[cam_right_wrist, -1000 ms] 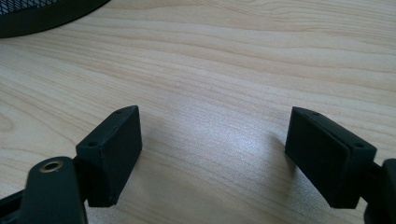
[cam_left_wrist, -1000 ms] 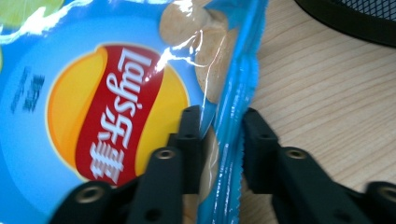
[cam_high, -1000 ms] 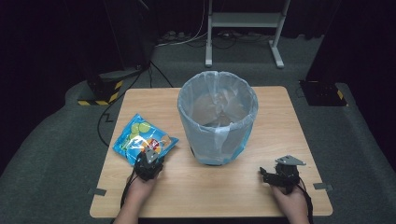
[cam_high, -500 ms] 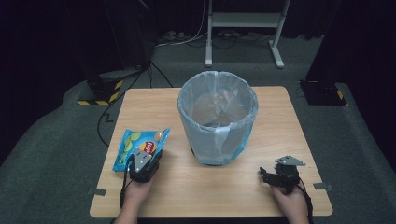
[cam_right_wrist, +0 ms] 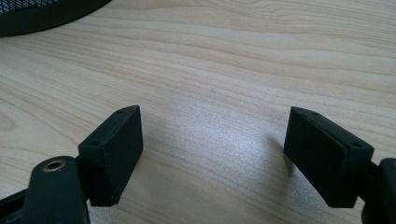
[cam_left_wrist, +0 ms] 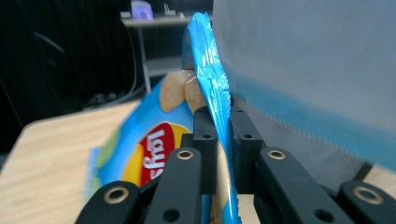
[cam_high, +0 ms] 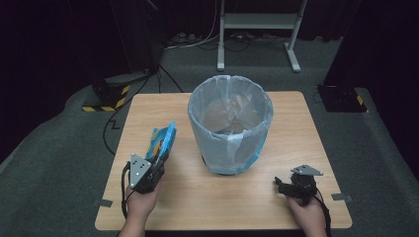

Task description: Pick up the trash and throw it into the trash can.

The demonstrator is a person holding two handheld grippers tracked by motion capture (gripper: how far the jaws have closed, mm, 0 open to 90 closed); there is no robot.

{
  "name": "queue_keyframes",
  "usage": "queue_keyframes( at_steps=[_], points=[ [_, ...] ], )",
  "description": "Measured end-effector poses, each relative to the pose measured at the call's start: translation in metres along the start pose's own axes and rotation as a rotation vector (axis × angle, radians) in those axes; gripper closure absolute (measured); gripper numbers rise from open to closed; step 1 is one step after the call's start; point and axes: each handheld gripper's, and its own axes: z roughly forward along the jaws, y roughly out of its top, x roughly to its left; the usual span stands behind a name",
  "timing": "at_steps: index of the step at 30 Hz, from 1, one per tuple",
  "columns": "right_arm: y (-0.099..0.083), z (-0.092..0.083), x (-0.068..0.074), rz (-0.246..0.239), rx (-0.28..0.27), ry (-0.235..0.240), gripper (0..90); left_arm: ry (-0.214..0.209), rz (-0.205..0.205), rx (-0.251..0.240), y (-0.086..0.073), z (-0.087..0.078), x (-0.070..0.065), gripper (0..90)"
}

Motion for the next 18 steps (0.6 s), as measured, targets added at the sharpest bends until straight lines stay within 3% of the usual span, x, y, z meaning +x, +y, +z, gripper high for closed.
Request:
queue_keyframes(
  at_steps=[7, 18],
  points=[
    [0.0, 0.0, 0.0, -0.003, -0.001, 0.0, 19.6, 0.002, 0.011, -0.065, 0.022, -0.007, -0.002, 82.7],
    [0.0, 0.0, 0.0, -0.002, -0.002, 0.0, 19.6, 0.011, 0.06, -0.182, 0.058, -0.018, -0.012, 82.6]
  ],
)
